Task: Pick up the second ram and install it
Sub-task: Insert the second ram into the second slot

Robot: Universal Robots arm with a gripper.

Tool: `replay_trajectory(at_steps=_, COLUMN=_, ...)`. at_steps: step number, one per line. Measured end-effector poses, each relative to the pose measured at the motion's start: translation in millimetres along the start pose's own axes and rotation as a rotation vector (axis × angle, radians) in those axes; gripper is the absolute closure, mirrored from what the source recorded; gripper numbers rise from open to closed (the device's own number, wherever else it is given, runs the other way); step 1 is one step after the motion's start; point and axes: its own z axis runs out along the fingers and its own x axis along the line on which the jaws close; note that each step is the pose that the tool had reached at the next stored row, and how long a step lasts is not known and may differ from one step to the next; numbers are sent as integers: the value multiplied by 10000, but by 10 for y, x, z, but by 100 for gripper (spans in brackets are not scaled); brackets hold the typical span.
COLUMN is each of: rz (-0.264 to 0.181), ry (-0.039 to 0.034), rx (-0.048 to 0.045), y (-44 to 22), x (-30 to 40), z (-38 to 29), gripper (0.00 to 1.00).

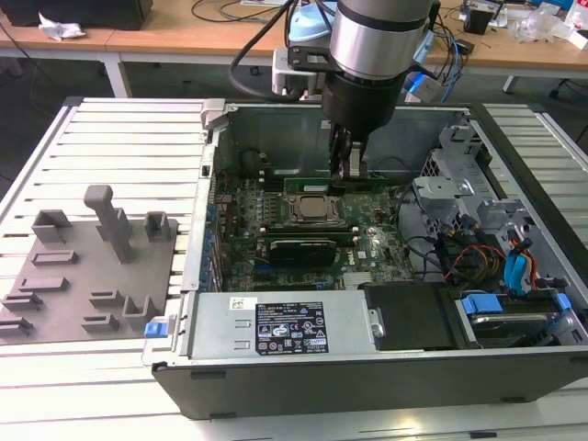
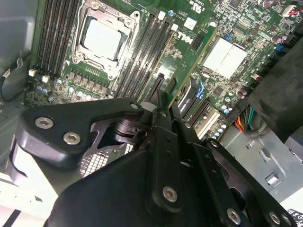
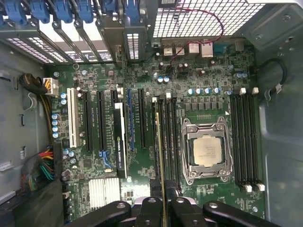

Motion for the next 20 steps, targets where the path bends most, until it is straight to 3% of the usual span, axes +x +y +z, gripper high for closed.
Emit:
replay_trajectory(at_steps=11, rz=1, ry=1, rx=0, y=-3, x=-1, z=106, gripper=86)
replay_trajectory(at_steps=20, rz=0, ry=1, rx=-1, y=-4, x=-1, z=155, gripper=86)
